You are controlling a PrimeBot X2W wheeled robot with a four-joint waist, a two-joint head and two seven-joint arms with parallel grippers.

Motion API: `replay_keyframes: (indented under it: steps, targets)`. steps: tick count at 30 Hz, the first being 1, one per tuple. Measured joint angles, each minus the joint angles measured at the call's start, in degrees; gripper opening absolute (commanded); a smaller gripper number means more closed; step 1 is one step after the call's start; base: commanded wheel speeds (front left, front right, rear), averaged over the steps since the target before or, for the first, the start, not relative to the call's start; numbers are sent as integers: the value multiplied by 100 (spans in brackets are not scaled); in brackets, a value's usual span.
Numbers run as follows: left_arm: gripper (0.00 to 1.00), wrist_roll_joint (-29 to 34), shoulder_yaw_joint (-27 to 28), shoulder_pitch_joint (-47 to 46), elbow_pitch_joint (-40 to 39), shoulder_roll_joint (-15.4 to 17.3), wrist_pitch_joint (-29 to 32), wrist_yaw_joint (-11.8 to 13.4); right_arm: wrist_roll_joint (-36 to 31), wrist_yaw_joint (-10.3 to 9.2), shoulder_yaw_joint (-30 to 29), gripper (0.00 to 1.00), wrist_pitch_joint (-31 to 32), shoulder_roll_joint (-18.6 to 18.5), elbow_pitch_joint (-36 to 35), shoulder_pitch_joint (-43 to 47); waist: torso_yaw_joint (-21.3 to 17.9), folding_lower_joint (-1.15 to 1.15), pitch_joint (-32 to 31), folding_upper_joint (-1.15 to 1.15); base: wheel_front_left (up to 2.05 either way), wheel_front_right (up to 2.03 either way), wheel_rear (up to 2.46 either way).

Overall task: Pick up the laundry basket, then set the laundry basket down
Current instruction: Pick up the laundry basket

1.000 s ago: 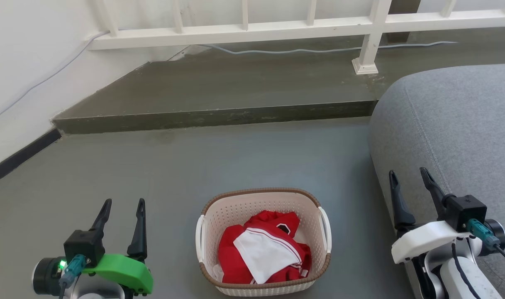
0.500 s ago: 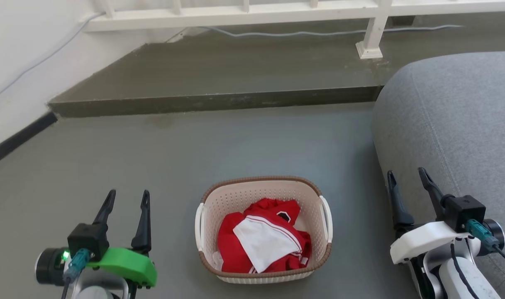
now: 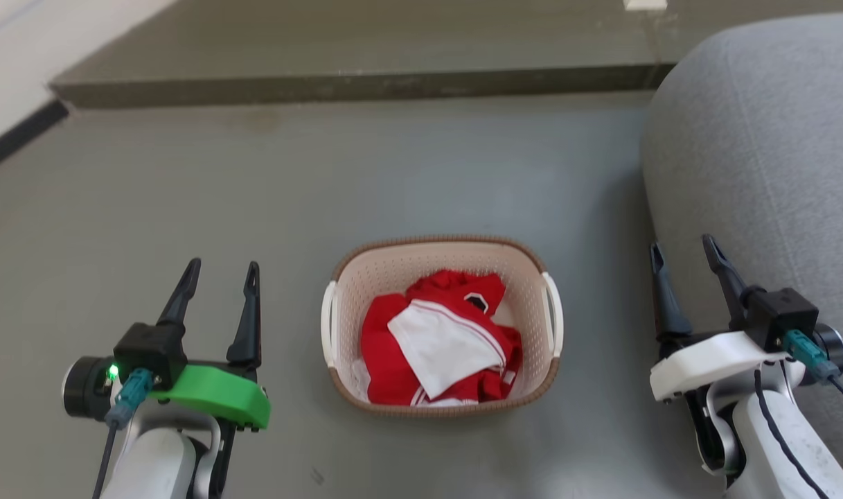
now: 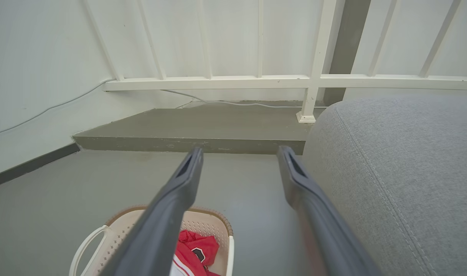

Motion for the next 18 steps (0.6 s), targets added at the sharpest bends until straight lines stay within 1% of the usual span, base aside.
replay_keyframes:
  steps: [2,7,13,18]
  targets:
    - [100,-1,-9,-96,29,-7,0,-9,0,0,-2,100,0,11,1,-76,15,0,154,0,0,0,0]
    - [100,-1,-118,-349,105,-31,0,-153,0,-1,-32,100,-1,29,31,-233,53,0,553,0,0,0,0]
    - [100,-1,-170,-699,303,-71,10,-248,-1,-2,-34,100,-1,75,127,-502,93,0,1043,0,0,0,0]
    - [100,-1,-208,-1057,480,-168,41,-343,-1,-3,-38,100,-1,124,229,-760,114,0,1451,0,0,0,0]
